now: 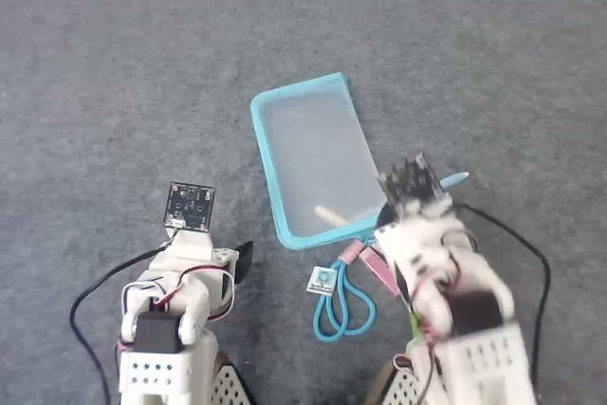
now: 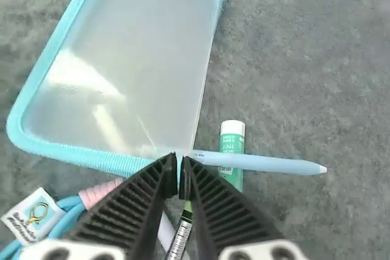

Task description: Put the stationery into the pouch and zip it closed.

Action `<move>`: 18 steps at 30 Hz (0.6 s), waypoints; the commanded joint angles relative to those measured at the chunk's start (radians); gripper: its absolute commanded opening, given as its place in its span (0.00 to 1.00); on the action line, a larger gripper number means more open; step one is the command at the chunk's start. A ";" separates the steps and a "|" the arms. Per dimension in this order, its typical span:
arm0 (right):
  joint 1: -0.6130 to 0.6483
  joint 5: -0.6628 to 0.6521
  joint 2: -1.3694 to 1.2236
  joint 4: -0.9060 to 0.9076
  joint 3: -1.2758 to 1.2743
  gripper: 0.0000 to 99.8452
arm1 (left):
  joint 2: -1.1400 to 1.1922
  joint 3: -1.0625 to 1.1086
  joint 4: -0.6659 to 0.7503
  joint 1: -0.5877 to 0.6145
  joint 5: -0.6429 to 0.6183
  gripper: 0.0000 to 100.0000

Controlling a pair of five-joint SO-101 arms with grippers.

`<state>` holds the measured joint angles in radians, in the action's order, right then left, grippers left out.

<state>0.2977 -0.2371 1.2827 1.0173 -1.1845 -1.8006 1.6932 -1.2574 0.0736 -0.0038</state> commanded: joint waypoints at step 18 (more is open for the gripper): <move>0.398 0.390 -0.786 0.051 0.419 0.01 | -0.020 -0.008 -0.003 0.006 0.002 0.25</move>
<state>0.6552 0.1358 0.5017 1.0357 -0.8255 -1.8006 1.6932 -1.2574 0.0736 -0.0038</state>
